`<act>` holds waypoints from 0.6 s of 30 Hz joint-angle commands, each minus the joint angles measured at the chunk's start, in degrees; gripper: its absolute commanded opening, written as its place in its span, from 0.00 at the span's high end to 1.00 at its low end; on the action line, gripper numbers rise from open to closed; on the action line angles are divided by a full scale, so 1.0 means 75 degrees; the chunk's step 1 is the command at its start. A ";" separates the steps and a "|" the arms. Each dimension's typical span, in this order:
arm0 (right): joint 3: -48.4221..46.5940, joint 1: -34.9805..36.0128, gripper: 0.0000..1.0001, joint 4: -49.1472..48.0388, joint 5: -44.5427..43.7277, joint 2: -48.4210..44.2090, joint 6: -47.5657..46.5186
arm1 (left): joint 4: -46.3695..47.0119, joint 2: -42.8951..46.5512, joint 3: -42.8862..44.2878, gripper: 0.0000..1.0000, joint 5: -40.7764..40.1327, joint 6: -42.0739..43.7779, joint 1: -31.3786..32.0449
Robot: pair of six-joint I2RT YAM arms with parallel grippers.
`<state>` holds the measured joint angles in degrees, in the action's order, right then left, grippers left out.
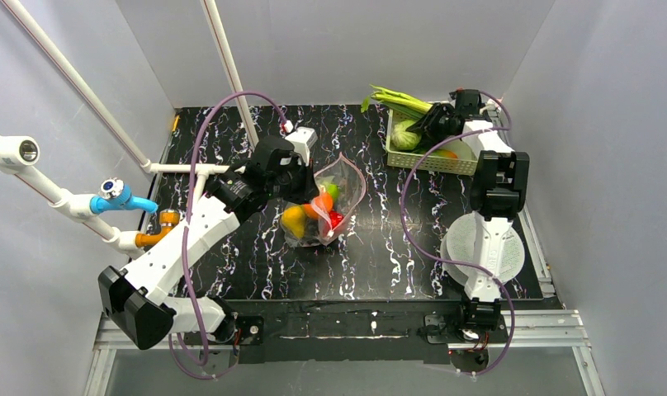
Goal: Place the food in the zip-top bag and seal the zipper
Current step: Pick up the fake vegetable from the bin.
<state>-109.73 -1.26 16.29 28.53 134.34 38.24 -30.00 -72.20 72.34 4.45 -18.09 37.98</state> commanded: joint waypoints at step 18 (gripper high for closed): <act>0.4032 0.0103 0.80 0.0565 -0.0431 -0.5563 -0.0416 | -0.0039 -0.0033 -0.0115 1.00 0.0145 -0.0118 -0.0037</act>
<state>-87.37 -1.26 20.97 21.91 101.49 34.02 -29.98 -72.77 71.90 5.28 -18.81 37.98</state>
